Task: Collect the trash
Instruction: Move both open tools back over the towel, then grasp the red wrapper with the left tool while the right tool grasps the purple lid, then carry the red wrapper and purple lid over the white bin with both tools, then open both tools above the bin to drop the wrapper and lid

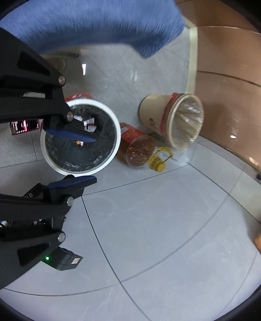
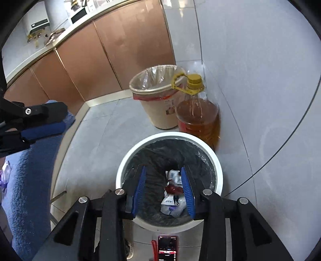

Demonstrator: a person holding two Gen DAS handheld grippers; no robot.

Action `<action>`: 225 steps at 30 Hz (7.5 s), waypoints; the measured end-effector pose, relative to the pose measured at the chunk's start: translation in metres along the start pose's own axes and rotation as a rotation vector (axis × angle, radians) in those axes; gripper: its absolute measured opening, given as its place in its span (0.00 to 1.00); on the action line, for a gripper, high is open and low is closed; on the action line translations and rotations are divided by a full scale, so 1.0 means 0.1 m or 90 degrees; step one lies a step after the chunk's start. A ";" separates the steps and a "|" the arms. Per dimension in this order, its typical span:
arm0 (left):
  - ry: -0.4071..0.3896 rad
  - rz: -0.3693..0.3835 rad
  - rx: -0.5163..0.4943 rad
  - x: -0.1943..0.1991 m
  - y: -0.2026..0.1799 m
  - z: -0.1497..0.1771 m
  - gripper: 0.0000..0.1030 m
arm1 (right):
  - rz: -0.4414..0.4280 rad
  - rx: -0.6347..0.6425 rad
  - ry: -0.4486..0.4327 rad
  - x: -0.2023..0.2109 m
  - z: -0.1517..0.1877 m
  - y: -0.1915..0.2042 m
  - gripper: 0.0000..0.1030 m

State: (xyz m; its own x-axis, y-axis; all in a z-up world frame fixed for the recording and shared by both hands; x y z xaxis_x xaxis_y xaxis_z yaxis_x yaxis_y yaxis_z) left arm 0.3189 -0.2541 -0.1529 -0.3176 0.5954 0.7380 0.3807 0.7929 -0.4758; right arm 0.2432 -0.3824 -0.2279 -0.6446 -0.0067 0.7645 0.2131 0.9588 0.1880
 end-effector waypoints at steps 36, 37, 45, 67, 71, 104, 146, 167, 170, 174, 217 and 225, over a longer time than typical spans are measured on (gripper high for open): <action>-0.352 -0.207 0.043 4.83 1.06 1.29 0.32 | -0.189 0.242 -0.235 3.19 0.13 2.30 0.35; -0.359 -0.212 0.050 4.93 1.13 1.36 0.32 | -0.195 0.252 -0.236 3.23 0.16 2.38 0.35; -0.376 -0.236 0.098 5.23 1.60 1.63 0.32 | -0.232 0.309 -0.226 3.27 0.35 2.78 0.35; -0.296 -0.252 0.199 4.46 2.85 1.59 0.32 | -0.245 0.338 -0.108 2.17 0.47 3.24 0.35; -0.281 -0.254 0.210 4.28 3.02 1.55 0.32 | -0.251 0.341 -0.086 1.98 0.49 3.30 0.35; -0.203 -0.262 0.240 3.42 3.90 1.31 0.33 | -0.328 0.386 0.092 0.60 0.41 4.10 0.35; -0.258 -0.307 0.219 4.15 3.73 1.76 0.12 | -0.392 0.368 0.000 1.05 0.26 4.33 0.04; -0.314 -0.267 0.116 4.62 2.32 1.43 0.12 | -0.363 0.288 -0.117 2.10 -0.06 3.30 0.04; -0.301 -0.237 0.080 4.36 1.94 1.20 0.12 | -0.331 0.257 -0.133 2.13 -0.16 2.92 0.04; -0.274 -0.189 0.028 3.85 1.40 0.87 0.12 | -0.268 0.209 -0.155 2.14 -0.31 2.25 0.04; 0.059 -0.052 -0.041 -0.57 -0.03 0.04 0.37 | 0.062 -0.005 -0.031 0.01 -0.30 -0.27 0.30; 0.016 -0.045 -0.038 0.01 -0.08 0.14 0.37 | 0.057 0.004 -0.068 0.43 -0.34 -0.07 0.37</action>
State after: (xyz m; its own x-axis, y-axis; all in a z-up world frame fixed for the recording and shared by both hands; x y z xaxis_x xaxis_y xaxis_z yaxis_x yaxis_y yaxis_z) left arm 0.3033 -0.2581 -0.1545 -0.3238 0.5346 0.7806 0.4100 0.8229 -0.3935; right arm 0.2388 -0.3994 -0.1758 -0.6975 0.1085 0.7083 0.2691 0.9558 0.1185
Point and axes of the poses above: each gripper's, at about its wrist camera, not at the fingertips, and x roughly against the way its jaws point, y to its left, z to its underside, the point moved 4 cm from there along -x, roughly the way its jaws point
